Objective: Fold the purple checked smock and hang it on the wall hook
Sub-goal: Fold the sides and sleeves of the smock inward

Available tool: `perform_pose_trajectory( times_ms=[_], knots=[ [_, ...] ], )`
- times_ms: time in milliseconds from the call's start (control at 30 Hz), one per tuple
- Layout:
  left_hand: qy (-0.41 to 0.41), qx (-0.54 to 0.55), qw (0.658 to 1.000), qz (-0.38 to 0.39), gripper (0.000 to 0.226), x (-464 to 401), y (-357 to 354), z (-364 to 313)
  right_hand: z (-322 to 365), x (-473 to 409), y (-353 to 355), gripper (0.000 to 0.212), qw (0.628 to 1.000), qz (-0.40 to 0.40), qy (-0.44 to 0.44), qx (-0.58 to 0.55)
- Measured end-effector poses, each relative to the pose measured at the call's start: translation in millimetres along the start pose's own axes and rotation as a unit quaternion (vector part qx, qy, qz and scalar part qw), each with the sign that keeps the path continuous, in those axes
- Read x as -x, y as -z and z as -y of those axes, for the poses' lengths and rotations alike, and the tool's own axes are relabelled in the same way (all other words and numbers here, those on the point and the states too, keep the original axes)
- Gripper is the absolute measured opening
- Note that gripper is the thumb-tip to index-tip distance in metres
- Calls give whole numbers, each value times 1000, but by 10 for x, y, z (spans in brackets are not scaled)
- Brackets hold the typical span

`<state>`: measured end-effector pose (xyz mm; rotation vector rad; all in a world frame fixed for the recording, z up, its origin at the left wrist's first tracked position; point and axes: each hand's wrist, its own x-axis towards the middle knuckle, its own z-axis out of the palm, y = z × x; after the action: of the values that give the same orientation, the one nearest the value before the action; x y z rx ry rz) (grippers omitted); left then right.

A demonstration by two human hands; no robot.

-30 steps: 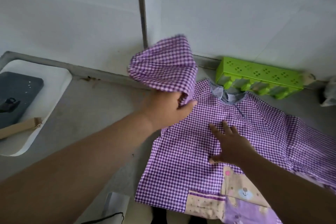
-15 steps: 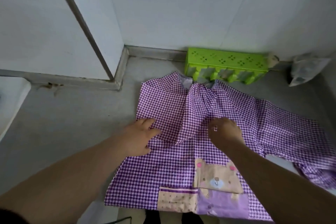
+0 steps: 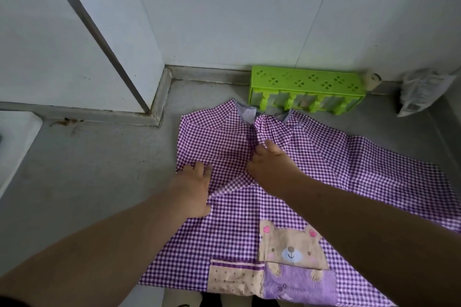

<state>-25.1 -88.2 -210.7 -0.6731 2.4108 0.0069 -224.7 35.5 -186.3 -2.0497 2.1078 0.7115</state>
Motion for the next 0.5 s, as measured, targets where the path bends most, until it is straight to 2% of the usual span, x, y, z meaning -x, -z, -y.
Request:
perform_pose_trajectory(
  times_ms=[167,300,500],
  knots=[
    [26,8,1000,6,124,1,-9,-21,-431,315,-140,11,995,-24,-77,52],
    [21,11,1000,11,123,-6,25,-31,-714,584,-296,27,981,87,-142,103],
    [-2,23,998,57,112,2,102,-34,-802,959,-560,32,987,51,-148,25]
  ],
)
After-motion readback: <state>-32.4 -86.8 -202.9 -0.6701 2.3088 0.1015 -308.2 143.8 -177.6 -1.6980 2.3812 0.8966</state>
